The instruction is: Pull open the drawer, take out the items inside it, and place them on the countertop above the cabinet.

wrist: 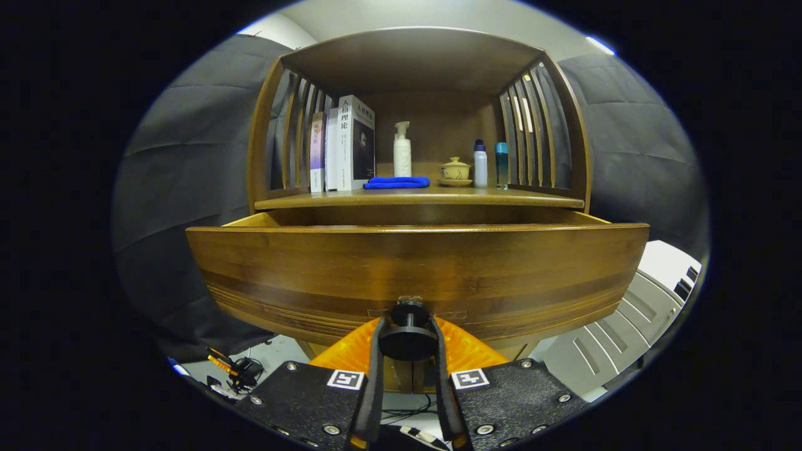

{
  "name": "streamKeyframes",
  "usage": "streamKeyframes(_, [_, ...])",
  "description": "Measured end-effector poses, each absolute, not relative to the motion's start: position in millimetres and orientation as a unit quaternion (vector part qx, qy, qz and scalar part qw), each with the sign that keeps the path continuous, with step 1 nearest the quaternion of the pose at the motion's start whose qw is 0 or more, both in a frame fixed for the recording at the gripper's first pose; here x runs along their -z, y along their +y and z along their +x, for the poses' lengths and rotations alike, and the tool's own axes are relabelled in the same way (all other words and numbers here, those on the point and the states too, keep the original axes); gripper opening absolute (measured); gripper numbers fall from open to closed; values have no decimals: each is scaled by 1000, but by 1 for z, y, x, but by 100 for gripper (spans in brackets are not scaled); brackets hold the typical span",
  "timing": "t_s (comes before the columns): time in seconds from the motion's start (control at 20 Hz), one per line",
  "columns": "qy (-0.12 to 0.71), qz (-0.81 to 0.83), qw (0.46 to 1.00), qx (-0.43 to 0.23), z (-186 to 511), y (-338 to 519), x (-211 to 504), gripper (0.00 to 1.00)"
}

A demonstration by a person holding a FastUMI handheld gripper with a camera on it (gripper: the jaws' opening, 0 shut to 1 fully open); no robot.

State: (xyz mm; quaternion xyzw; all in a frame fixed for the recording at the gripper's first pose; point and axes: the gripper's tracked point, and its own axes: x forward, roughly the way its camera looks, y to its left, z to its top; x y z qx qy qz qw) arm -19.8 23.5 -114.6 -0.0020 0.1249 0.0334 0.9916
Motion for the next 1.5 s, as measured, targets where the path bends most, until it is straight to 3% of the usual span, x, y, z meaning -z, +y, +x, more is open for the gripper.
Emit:
streamKeyframes(0.5, [122, -44, 989, -69, -61, 33, 114, 37])
streamKeyframes(0.9, [115, -38, 990, -67, -65, 33, 108, 43])
streamKeyframes(1.1, [-3, -60, 994, -96, -66, 52, 33, 72])
streamKeyframes(1.2, [-20, -49, 993, -107, -71, 58, 13, 86])
streamKeyframes(1.5, [54, 18, 992, -111, -34, 50, -4, 94])
